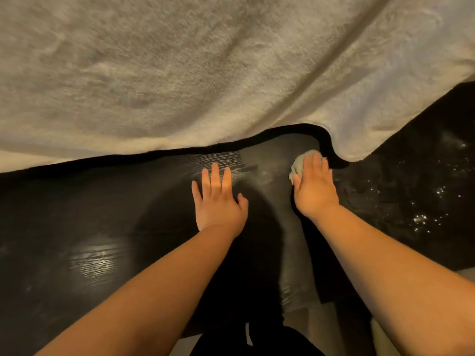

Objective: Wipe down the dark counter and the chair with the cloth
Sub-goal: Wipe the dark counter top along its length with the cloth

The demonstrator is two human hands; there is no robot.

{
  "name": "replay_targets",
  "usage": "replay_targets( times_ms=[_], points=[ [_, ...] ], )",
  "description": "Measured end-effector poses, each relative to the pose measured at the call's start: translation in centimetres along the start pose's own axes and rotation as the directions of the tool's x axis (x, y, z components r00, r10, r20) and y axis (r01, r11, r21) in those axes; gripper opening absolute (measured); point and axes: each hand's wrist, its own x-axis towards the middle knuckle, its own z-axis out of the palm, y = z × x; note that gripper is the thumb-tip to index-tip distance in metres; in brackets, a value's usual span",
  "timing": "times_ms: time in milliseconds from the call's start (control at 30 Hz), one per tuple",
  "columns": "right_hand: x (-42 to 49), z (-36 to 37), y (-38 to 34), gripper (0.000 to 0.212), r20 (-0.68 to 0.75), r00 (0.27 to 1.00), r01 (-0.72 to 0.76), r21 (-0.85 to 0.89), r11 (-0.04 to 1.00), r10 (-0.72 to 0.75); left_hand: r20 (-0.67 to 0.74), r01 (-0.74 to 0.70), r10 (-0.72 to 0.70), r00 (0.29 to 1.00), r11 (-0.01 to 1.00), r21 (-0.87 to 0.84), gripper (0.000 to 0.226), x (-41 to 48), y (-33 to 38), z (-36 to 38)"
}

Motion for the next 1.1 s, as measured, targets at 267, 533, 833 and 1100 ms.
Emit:
replay_targets(
  times_ms=[267, 533, 833, 1100],
  points=[
    [-4.9, 1.5, -4.2, 0.066, 0.134, 0.804, 0.593, -0.102, 0.799, -0.579, 0.005, 0.024, -0.024, 1.000, 0.999, 0.030, 0.078, -0.1, 0.2, 0.1],
    [3.5, -0.9, -0.3, 0.068, 0.028, 0.986, 0.164, 0.023, 0.986, -0.164, -0.033, 0.039, -0.037, 0.999, 0.998, 0.053, 0.077, 0.0, 0.3, 0.4],
    [0.5, 0.8, -2.2, 0.064, 0.114, 0.741, 0.666, -0.003, 0.746, -0.661, -0.053, 0.040, -0.035, 0.998, 0.995, 0.094, 0.078, 0.0, 0.4, 0.5],
    [6.6, -0.2, -3.7, 0.061, -0.006, 0.955, 0.295, 0.011, 0.955, -0.295, -0.076, 0.036, -0.031, 0.997, 0.997, 0.068, 0.077, -0.1, 0.6, 0.2]
  ],
)
